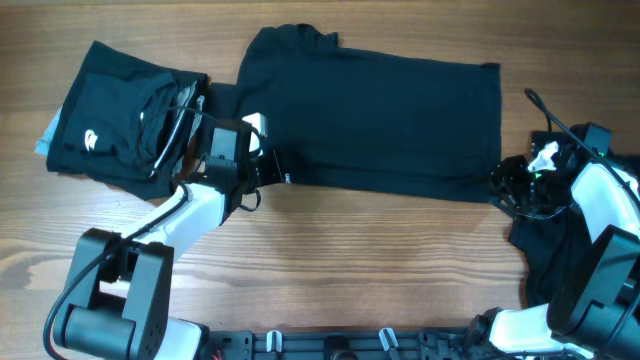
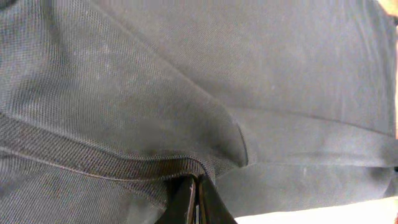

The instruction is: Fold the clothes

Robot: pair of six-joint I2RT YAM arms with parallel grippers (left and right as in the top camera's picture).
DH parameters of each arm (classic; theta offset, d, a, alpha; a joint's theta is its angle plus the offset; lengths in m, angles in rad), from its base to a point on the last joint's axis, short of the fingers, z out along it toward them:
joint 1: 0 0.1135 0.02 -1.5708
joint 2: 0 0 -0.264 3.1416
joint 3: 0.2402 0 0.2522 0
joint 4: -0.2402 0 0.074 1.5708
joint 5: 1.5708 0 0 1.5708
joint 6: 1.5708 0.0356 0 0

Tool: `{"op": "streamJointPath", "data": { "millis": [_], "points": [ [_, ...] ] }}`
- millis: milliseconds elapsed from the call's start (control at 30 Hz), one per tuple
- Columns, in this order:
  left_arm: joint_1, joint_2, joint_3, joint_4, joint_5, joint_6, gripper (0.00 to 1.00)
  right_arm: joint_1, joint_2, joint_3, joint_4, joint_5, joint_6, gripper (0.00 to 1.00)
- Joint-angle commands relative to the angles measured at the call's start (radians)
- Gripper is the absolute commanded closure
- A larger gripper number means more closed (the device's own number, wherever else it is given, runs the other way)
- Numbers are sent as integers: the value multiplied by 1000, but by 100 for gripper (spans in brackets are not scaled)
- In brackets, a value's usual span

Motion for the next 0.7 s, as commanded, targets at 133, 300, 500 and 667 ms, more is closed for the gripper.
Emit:
{"op": "streamJointPath", "data": {
  "millis": [133,300,500,667],
  "points": [
    [-5,6,130,49,8,-69,96,5,13,14,5,6,-17,47],
    [-9,38,130,95,-2,-77,95,5,13,14,6,6,-17,47],
    [-2,50,149,-27,-16,-16,74,5,13,14,6,6,-16,47],
    [104,-27,204,-307,-138,104,66,5,13,14,8,6,-16,47]
  ]
}}
